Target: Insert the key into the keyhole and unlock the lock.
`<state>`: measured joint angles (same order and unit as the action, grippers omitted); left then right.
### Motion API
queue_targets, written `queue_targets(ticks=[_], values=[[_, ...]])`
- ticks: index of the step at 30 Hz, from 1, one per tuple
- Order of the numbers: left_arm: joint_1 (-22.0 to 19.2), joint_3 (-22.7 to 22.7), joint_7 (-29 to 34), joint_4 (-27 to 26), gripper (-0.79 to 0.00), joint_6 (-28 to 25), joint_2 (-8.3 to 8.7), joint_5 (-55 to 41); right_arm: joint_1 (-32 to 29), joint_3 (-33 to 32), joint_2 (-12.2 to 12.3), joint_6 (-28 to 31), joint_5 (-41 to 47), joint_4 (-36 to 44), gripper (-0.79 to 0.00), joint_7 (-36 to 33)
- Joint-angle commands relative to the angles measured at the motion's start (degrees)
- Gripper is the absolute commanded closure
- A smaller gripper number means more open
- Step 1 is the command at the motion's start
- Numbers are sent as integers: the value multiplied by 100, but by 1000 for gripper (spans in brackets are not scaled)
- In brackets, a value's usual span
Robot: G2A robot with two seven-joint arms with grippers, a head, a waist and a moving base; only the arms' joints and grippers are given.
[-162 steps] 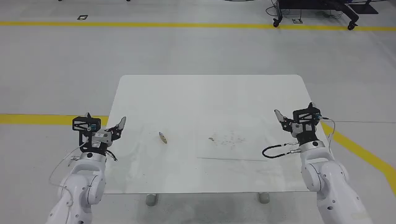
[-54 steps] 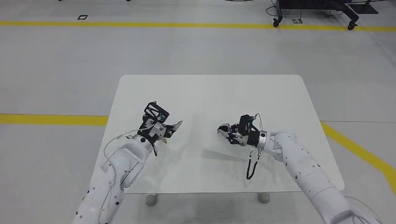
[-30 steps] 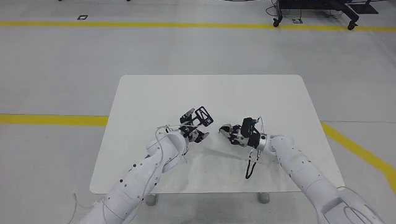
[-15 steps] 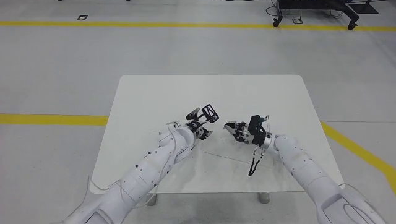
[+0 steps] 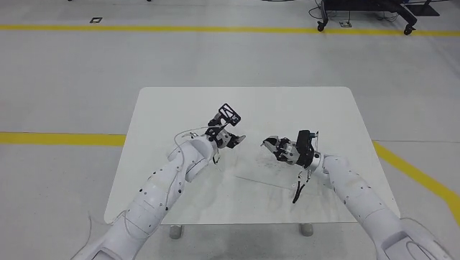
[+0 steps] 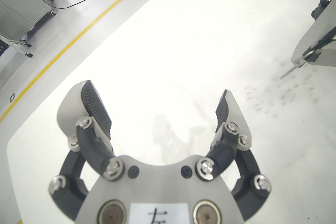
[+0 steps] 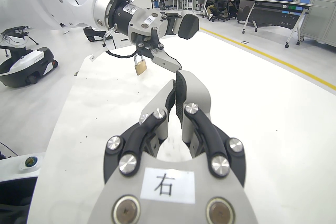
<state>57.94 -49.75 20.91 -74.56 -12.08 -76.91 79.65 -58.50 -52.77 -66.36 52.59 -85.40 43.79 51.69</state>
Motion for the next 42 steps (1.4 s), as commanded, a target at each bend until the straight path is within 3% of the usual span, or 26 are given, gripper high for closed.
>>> queue_targets(ticks=[1, 5, 7, 9, 11, 19, 22, 23, 27, 29, 33, 36, 40, 42], values=[[38, -51, -127, -30, -785, -19, -2, -163, -79, 9, -17, 71, 174, 80, 0, -71], [251, -893, -1460, 383, -785, -1400, 83, -2178, -280, -32, -88, 442, 1256, 306, 0, -442], [257, -1137, -1647, 692, -785, -2153, 104, -3046, -342, -15, -118, 541, 1685, 342, 0, -548], [245, -1330, -1675, 1185, -785, -3320, 102, -4543, -466, 143, -170, 541, 2393, 536, 0, -541], [236, -1285, -1437, 1469, -785, -3857, 76, -5504, -543, 339, -183, 541, 2954, 741, 0, -544], [236, -1285, -1437, 1469, -785, -3857, 76, -5504, -567, 410, -182, 541, 3131, 819, 0, -549], [398, -1247, -1585, 1283, -785, -3945, 17, -6628, -567, 410, -182, 541, 3131, 819, 0, -549], [366, -1221, -1340, 1276, -785, -3954, 28, -6654, -593, 380, -190, 356, 3216, 855, 0, -689], [345, -1064, -765, 1371, -785, -4314, 30, -7170, -677, 431, -240, 541, 4006, 1083, 0, -1035], [301, -819, -186, 1436, -785, -4592, 14, -7889, -693, 492, -256, 541, 4417, 1215, 0, -1251], [36, -416, 1306, 1603, -782, -4567, 26, -9563, -783, 601, -216, 541, 5269, 1592, 0, -1530], [-142, -299, 2150, 1765, -646, -4530, 55, -10263, -853, 658, -126, 541, 5770, 1807, 0, -1839], [-310, -190, 2623, 1947, -536, -4505, 57, -10455, -919, 784, -6, 541, 6550, 2108, 0, -2357], [-383, -114, 2613, 2010, -385, -4515, 52, -10304, -933, 804, 60, 541, 6896, 2184, 0, -2638]])
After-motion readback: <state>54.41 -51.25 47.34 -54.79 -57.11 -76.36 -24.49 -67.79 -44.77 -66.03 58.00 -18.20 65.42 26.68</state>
